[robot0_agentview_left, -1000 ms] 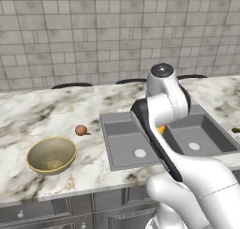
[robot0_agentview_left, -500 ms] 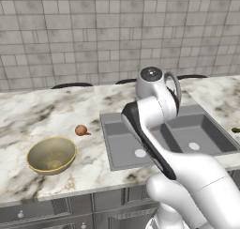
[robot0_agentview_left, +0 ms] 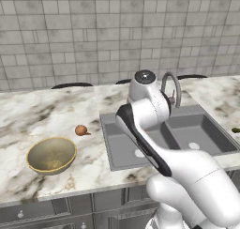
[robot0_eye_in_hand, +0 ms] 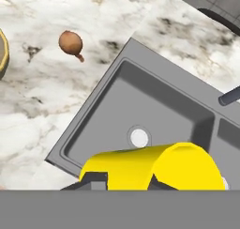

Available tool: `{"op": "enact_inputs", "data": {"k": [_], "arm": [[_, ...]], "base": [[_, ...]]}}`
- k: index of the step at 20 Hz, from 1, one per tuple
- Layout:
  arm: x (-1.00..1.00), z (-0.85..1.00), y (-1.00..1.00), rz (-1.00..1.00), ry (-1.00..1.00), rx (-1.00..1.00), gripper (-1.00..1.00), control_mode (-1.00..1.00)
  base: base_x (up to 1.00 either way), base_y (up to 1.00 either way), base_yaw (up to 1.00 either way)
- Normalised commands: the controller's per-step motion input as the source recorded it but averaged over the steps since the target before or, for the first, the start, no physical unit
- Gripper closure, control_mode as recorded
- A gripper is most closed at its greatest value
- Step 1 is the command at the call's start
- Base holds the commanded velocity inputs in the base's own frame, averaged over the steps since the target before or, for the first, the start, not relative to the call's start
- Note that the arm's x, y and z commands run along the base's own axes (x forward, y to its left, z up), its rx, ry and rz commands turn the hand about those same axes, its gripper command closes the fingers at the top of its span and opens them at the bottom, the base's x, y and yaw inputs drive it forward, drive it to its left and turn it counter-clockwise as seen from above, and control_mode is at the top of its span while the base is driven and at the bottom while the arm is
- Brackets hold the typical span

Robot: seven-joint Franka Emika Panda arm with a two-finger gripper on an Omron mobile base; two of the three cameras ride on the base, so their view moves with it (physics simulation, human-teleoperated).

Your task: Remove the squash and onion from the sink. Then move the bowl and cup from the counter to the sink for washing.

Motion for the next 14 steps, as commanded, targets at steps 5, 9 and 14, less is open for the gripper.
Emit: {"op": "enact_inputs", "data": {"k": [5, 9, 14], "arm": [[0.17, -0.19, 0.11, 0.00, 0.00, 0.00, 1.00, -1.00], [0.17, -0.23, 0.03, 0.00, 0.00, 0.00, 1.00, -1.00], [0.16, -0.26, -0.01, 0.00, 0.00, 0.00, 1.00, -1.00]], "base": [[0.00, 0.00, 0.00], [0.00, 0.00, 0.00], [0.00, 0.00, 0.00]]}}
